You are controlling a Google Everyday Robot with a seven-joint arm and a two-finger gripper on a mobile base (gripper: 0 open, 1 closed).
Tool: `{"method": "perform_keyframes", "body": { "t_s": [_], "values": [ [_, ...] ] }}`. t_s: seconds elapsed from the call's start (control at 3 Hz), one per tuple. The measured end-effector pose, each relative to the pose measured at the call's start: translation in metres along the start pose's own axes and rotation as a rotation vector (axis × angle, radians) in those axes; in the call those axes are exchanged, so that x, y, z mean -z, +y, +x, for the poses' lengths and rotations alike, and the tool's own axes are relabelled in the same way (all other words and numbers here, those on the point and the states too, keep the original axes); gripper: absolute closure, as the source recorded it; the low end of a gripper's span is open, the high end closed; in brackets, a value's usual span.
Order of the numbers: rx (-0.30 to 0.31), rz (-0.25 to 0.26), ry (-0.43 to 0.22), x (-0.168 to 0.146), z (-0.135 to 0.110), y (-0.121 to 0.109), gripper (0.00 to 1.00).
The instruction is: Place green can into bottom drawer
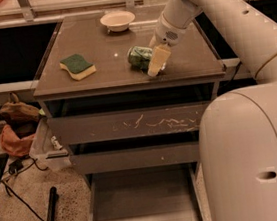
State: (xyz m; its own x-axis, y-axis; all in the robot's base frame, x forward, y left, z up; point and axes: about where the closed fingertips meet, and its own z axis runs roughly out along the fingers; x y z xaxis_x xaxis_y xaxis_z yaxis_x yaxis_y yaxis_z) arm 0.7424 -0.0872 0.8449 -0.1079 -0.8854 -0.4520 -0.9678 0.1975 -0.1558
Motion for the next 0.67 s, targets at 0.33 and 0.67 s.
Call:
{"method": "perform_keyframes", "body": {
  "t_s": [0.33,0.67],
  "values": [
    [0.000,0.000,0.000,0.0000,0.0000,0.0000,0.52],
    [0.004,0.022,-0.025,0.0060,0.0038,0.0044,0.75]
  ]
}}
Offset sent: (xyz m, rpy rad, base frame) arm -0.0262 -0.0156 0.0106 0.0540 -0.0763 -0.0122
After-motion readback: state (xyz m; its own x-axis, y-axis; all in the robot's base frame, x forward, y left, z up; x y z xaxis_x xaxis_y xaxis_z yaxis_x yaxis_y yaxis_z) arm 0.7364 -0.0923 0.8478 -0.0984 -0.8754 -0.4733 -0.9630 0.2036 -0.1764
